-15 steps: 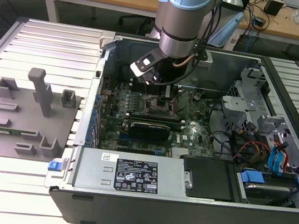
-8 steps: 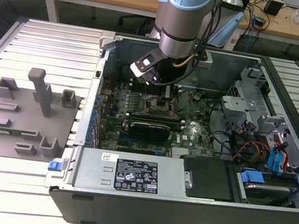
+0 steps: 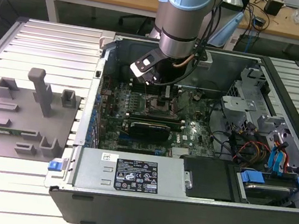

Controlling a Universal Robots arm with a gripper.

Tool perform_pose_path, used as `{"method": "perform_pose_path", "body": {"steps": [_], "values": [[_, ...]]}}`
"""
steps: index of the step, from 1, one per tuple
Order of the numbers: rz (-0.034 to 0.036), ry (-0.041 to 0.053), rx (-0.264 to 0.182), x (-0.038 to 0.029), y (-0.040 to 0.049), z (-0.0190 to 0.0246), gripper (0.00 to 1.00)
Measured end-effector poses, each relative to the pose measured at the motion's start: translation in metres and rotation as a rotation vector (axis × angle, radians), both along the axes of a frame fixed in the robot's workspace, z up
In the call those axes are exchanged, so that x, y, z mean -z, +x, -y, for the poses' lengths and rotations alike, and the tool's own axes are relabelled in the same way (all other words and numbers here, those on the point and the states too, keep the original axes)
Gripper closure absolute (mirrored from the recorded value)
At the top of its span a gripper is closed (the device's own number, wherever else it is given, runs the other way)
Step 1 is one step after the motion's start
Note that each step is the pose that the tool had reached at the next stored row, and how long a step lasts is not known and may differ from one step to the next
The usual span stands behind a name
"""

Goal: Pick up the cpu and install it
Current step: 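Place the cpu into insertion slot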

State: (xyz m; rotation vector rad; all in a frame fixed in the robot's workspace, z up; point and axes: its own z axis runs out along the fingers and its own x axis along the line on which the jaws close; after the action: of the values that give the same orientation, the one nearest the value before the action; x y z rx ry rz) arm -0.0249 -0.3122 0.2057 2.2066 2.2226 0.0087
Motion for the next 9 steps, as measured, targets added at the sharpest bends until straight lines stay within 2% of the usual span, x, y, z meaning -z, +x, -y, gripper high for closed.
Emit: {"method": "perform_pose_path", "body": {"steps": [5, 9], "values": [[-0.0005, -0.001, 0.0, -0.0052, -0.0001, 0.0002, 0.89], [-0.0006, -0.0016, 0.0, -0.0148, -0.0001, 0.0002, 0.89]]}}
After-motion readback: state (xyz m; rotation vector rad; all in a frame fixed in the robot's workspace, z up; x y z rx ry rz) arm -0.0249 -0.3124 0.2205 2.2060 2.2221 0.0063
